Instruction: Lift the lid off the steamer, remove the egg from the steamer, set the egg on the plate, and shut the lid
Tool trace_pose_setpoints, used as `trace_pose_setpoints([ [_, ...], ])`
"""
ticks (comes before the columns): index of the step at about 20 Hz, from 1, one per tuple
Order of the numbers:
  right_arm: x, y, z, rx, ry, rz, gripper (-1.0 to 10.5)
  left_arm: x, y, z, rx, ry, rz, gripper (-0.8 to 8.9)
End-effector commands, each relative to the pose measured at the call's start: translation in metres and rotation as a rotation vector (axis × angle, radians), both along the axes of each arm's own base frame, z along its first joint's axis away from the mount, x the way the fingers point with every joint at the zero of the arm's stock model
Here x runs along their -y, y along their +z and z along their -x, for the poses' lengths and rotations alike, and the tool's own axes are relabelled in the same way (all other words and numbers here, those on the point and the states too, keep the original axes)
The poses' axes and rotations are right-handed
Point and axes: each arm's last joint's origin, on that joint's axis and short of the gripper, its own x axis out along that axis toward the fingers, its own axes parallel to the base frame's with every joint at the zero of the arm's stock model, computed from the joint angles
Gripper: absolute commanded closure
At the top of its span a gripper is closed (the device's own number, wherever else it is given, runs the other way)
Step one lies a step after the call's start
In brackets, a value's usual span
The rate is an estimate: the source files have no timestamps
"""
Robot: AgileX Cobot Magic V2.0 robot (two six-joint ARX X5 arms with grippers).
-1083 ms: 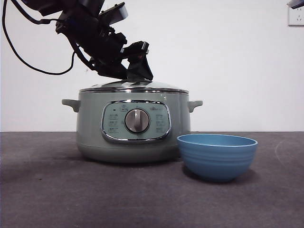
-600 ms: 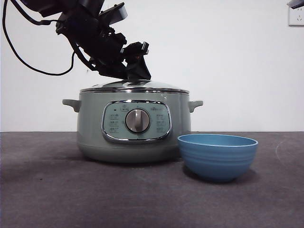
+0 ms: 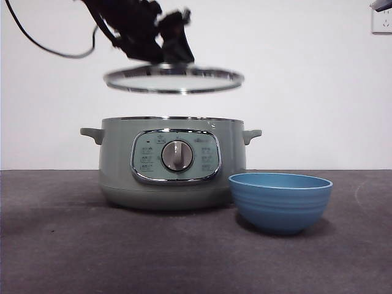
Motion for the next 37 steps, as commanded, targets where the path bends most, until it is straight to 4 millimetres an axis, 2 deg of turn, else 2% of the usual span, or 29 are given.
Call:
trace_pose_setpoints([
  [1,-0.001,0.001,-0.006,0.024,-0.002,-0.003,3.5,-0.022,0.049,0.020,0.119,0.028,0.074,8.22],
  [3,-0.002,0.002,-0.014,0.041,-0.012,-0.020,3.5,-0.040,0.071,0.040,0.140,0.054,0.081,8.22],
  [7,-0.016,-0.004,-0.043,0.035,0.000,-0.065,3.5,-0.076,0.109,0.092,0.154,0.089,0.085,8.22],
  [11,-0.049,-0.021,-0.081,0.004,0.026,-0.039,3.5,-0.102,0.134,0.148,0.187,0.120,0.095,8.22],
  [14,-0.081,-0.025,-0.109,-0.003,0.043,0.011,3.5,-0.117,0.144,0.187,0.198,0.133,0.097,8.21],
  [20,-0.122,-0.015,-0.146,0.015,0.053,0.059,3.5,-0.130,0.145,0.223,0.180,0.162,0.082,8.21],
  [24,-0.162,-0.016,-0.181,0.009,0.067,0.128,3.5,-0.141,0.145,0.255,0.170,0.164,0.088,8.21],
  [26,-0.180,-0.027,-0.197,0.008,0.066,0.169,3.5,-0.145,0.145,0.268,0.171,0.166,0.100,8.21],
  [29,-0.197,-0.053,-0.216,-0.011,0.046,0.237,3.5,-0.149,0.143,0.281,0.166,0.166,0.098,8.22],
  [33,-0.207,-0.087,-0.229,-0.044,0.033,0.300,3.5,-0.150,0.140,0.284,0.137,0.162,0.086,8.22],
  [37,-0.215,-0.105,-0.235,-0.050,0.034,0.319,3.6,-0.150,0.137,0.285,0.109,0.160,0.075,8.22],
])
